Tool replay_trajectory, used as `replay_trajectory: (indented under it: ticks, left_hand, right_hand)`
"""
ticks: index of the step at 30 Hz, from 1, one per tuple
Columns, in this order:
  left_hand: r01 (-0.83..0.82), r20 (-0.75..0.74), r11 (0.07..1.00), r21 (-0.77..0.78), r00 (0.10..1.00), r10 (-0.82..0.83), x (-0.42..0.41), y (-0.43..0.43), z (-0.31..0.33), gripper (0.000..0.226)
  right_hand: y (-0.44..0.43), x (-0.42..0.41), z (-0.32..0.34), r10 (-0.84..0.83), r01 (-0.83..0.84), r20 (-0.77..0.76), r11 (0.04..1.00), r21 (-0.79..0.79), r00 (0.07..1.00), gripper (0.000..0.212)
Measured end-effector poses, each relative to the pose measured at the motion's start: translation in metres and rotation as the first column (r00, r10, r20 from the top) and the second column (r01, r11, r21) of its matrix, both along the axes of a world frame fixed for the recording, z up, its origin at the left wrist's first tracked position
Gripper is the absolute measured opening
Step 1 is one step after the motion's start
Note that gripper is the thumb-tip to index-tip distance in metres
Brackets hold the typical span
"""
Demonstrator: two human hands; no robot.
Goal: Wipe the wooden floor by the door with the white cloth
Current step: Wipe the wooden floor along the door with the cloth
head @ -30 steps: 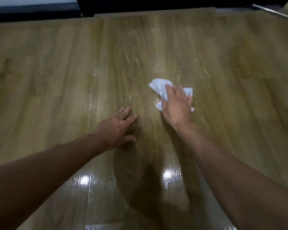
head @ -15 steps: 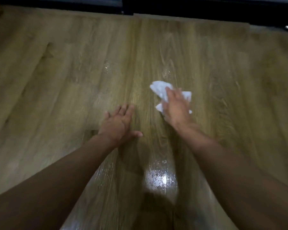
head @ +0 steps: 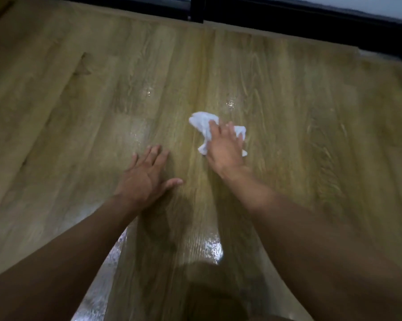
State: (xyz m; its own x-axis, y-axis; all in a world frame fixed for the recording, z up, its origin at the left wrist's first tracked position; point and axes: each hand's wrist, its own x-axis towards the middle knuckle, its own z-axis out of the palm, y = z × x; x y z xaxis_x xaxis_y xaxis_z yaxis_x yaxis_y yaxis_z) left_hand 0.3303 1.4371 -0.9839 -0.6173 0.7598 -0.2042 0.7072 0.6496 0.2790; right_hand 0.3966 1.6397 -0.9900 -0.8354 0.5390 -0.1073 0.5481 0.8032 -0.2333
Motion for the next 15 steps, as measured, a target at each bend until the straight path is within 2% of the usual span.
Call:
replay_trajectory:
  ticks: [3, 6, 9, 12, 15]
  left_hand:
    - [-0.136, -0.008, 0.985, 0.110, 0.990, 0.138, -0.016, -0.017, -0.002, 0.091]
    - [-0.171, 0.004, 0.982, 0.085, 0.985, 0.171, -0.028, -0.038, -0.008, 0.079]
    - [-0.170, -0.053, 0.983, 0.074, 0.983, 0.174, -0.036, -0.063, -0.010, 0.077]
    - [-0.243, -0.105, 0.970, 0.008, 0.964, 0.243, -0.047, -0.091, -0.006, 0.083]
    - [-0.275, -0.121, 0.961, 0.015, 0.954, 0.275, -0.053, -0.108, -0.008, 0.084]
  right_hand:
    - [-0.059, 0.017, -0.005, 0.319, -0.318, -0.106, 0.948, 0.030, 0.942, 0.054]
    - [-0.052, 0.052, -0.008, 0.455, -0.460, -0.153, 0.888, 0.007, 0.877, 0.051]
    - [-0.024, 0.036, -0.012, 0.384, -0.383, -0.129, 0.923, 0.038, 0.914, 0.050]
    - [-0.044, -0.026, -0.006, 0.238, -0.235, -0.041, 0.970, 0.071, 0.970, 0.050]
    - [-0.103, -0.073, 0.003, 0.289, -0.290, 0.039, 0.956, 0.040, 0.957, 0.066]
